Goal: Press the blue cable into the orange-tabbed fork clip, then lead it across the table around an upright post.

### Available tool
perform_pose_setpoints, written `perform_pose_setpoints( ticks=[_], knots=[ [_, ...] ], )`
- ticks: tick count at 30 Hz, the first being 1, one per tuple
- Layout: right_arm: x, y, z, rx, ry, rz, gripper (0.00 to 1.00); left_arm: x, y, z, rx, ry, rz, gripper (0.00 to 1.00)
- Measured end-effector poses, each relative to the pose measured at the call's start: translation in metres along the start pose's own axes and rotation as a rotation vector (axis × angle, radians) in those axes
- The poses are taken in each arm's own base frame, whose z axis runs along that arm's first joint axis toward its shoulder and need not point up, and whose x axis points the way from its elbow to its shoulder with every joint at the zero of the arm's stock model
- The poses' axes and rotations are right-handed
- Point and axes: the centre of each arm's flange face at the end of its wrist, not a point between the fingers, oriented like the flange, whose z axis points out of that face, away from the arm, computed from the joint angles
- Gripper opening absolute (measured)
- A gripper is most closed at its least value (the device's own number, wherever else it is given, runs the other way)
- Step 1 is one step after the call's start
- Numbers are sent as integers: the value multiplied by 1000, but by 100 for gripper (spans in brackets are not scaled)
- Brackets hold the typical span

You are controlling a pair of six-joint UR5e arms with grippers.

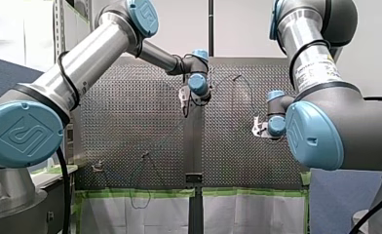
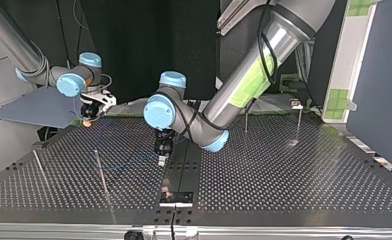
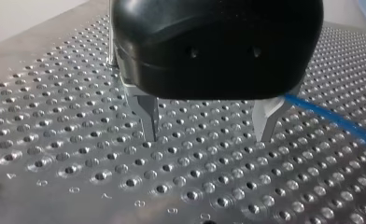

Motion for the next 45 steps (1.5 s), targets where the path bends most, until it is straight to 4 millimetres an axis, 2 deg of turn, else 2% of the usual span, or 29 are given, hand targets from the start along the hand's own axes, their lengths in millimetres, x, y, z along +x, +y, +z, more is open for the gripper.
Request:
perform_pose_setpoints(
  ticks=[23, 30, 38, 45],
  knots=[
    [-113, 32, 22, -53, -55, 21, 0, -1, 6, 0, -54, -7, 16, 100],
    [-147, 56, 34, -87, -49, 39, 0, -1, 7, 0, -63, -9, 18, 100],
    [-176, 80, 54, -120, -17, 56, 0, -4, 6, 1, -64, -15, 15, 100],
    [-215, 100, 62, -151, -8, 69, 0, -5, 5, 0, -67, -18, 16, 100]
  ],
)
